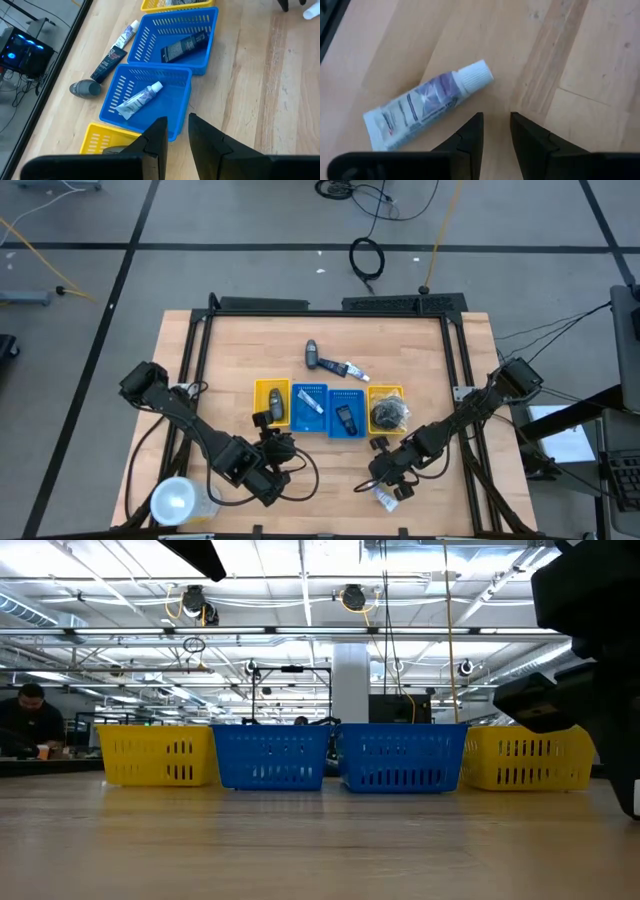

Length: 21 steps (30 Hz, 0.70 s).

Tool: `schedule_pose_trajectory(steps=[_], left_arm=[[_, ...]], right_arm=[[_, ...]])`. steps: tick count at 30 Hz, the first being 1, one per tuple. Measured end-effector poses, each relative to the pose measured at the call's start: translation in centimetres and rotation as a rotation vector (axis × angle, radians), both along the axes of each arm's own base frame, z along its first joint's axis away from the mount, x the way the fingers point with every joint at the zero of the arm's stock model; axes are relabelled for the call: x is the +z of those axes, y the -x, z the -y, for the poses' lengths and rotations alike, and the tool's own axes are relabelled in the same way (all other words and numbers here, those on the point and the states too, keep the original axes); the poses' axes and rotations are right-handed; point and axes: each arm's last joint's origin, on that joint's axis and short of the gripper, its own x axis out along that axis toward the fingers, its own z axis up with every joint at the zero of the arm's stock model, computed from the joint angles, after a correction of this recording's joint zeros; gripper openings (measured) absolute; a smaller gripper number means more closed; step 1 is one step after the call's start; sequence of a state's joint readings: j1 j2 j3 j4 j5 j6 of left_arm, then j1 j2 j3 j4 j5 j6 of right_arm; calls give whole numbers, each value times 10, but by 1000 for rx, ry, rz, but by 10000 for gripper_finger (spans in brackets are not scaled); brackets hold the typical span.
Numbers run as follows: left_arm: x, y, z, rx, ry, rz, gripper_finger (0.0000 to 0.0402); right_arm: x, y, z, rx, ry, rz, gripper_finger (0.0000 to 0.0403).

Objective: Pick & Place Travel size toiletries
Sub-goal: Put the white toothpaste into the left blue basket

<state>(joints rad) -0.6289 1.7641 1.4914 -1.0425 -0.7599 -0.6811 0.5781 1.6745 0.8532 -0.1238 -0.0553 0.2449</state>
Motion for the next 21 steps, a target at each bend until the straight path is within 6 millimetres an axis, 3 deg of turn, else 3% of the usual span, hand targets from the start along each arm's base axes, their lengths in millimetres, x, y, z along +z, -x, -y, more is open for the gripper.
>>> schedule_pose_trajectory(steps=[7,13,21], left_arm=[[0,0,0,1,1,1,77],[0,0,0,2,1,1,77],[0,0,0,2,3,1,77]], right_arm=[[1,-1,1,-78,-40,-19,89],[15,-2,5,-223,-111,-12,89],[23,3,-3,-438,-302,-108,89]])
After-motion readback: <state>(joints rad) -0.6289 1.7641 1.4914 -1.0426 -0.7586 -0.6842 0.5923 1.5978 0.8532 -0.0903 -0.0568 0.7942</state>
